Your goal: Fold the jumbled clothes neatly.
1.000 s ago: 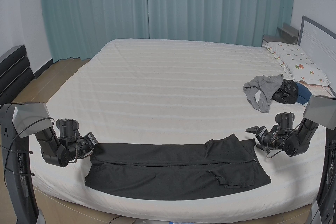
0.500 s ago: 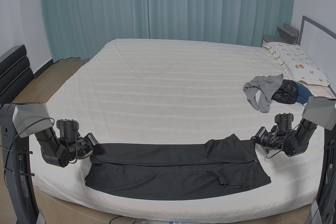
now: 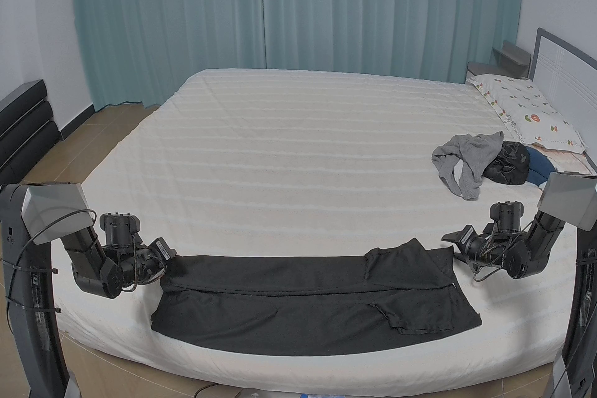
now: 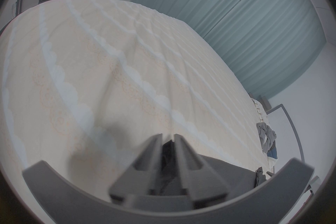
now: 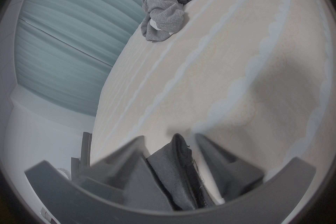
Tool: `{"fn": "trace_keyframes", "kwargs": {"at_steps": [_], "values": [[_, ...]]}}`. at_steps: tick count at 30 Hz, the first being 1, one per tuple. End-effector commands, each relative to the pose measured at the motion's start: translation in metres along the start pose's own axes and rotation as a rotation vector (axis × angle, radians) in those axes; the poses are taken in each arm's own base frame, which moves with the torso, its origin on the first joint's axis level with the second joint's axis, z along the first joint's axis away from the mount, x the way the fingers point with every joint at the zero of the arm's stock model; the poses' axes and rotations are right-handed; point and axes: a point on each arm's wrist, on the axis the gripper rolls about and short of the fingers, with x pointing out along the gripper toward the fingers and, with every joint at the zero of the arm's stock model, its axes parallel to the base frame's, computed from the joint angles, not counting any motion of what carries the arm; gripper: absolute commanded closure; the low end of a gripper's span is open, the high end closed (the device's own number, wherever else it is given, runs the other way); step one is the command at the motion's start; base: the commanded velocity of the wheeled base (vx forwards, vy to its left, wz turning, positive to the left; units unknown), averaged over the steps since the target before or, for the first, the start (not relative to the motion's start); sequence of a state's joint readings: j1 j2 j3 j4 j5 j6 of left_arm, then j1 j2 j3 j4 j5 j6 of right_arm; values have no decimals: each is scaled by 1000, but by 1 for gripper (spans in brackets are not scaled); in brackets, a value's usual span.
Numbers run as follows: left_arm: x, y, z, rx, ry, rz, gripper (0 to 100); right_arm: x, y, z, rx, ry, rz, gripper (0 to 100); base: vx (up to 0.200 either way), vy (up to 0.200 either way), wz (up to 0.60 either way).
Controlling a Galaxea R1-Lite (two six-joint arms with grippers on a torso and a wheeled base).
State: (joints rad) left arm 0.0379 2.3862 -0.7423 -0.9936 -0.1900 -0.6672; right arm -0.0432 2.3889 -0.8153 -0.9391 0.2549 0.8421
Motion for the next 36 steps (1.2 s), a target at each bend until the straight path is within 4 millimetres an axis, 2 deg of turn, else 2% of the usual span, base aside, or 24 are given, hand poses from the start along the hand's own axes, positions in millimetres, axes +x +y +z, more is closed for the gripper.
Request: {"fn": "trace_keyframes", "kwargs": {"at_steps": [1, 10, 12, 14, 17, 23, 29, 32, 36], "values": [[-1, -1, 1, -1, -4, -5, 0, -2, 1, 0, 0, 0, 5, 0, 0, 0, 0], [-4, 2, 4, -11, -12, 1, 0, -8, 3, 7, 65, -20, 11, 0, 0, 0, 0], [-18, 1, 12, -24, -37, 2, 0, -13, 0, 8, 80, -17, 6, 0, 0, 0, 0], [-31, 1, 9, -26, -25, 1, 0, -16, -1, 8, 85, -13, 5, 0, 0, 0, 0], [-37, 1, 6, -26, -13, 0, 0, -19, -2, 6, 89, -4, 4, 0, 0, 0, 0], [-51, 1, 1, -28, -16, -8, 0, -28, -4, 4, 100, 6, -3, 0, -200, 0, 0], [-68, -2, -4, -28, -10, -6, 0, -31, -4, 2, 102, 11, -7, 0, -200, 0, 0], [-74, 1, -12, -31, 17, 12, 0, -31, -4, 2, 101, 9, -5, 0, -200, 0, 0], [-79, 5, -20, -36, 45, 31, 0, -30, -4, 1, 99, 11, -6, 0, 0, 0, 0]]}}
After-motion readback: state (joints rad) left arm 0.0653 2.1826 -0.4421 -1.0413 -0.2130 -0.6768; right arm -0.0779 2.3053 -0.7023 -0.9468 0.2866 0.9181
